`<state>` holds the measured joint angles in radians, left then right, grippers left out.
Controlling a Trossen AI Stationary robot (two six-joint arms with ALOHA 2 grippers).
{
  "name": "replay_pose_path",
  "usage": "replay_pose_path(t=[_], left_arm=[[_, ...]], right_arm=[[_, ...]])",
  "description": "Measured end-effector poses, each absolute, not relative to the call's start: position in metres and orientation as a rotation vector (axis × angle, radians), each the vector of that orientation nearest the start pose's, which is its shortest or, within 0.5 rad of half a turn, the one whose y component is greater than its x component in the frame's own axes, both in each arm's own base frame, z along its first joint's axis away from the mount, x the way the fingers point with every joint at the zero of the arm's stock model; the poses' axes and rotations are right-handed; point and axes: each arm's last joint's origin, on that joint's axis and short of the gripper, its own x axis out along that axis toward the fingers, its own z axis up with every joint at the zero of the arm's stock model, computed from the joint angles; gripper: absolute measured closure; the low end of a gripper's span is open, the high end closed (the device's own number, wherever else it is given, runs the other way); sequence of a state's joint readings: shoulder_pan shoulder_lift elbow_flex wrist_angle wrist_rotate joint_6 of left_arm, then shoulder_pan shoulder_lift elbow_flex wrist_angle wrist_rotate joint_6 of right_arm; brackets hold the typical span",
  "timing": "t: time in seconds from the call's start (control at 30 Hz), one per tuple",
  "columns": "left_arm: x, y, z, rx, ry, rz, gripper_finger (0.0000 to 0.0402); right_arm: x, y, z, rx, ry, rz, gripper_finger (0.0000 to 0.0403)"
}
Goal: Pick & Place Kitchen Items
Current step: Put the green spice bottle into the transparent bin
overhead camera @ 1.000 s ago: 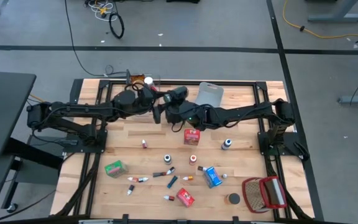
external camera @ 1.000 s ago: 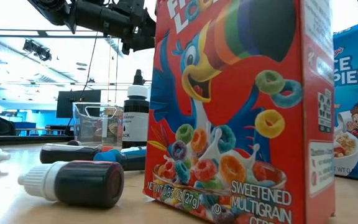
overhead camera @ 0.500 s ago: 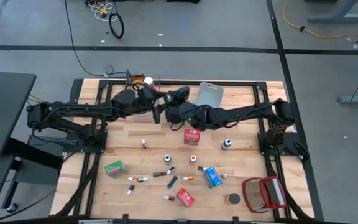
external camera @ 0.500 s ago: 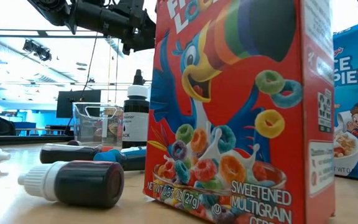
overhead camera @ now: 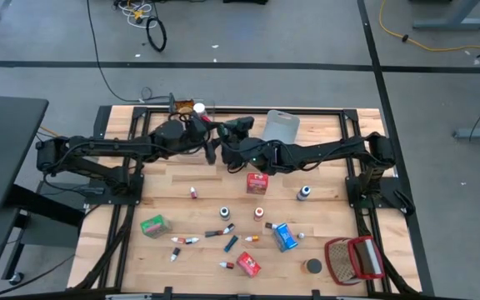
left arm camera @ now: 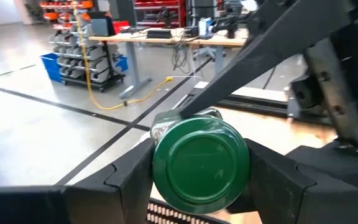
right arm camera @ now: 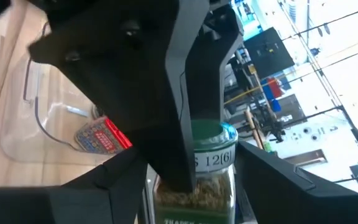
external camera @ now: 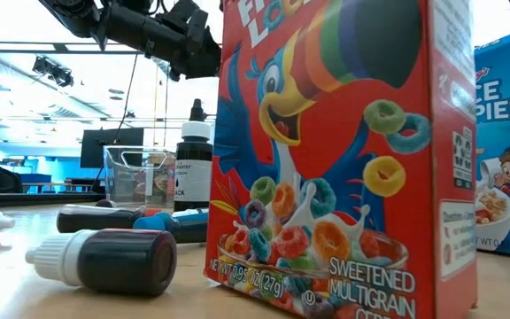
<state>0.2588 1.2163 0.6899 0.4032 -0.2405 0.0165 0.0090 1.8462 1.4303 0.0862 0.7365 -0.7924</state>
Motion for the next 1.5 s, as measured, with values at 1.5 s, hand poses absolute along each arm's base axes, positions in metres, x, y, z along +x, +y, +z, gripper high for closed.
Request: replay_pose_path(t=[1.5], left_arm=[[0.181, 0.102, 0.268, -0.297, 0.987, 0.815, 0.0173]], right_arm=[[0.421, 0.010, 0.266, -0.372, 0.564, -0.325, 0.0168]])
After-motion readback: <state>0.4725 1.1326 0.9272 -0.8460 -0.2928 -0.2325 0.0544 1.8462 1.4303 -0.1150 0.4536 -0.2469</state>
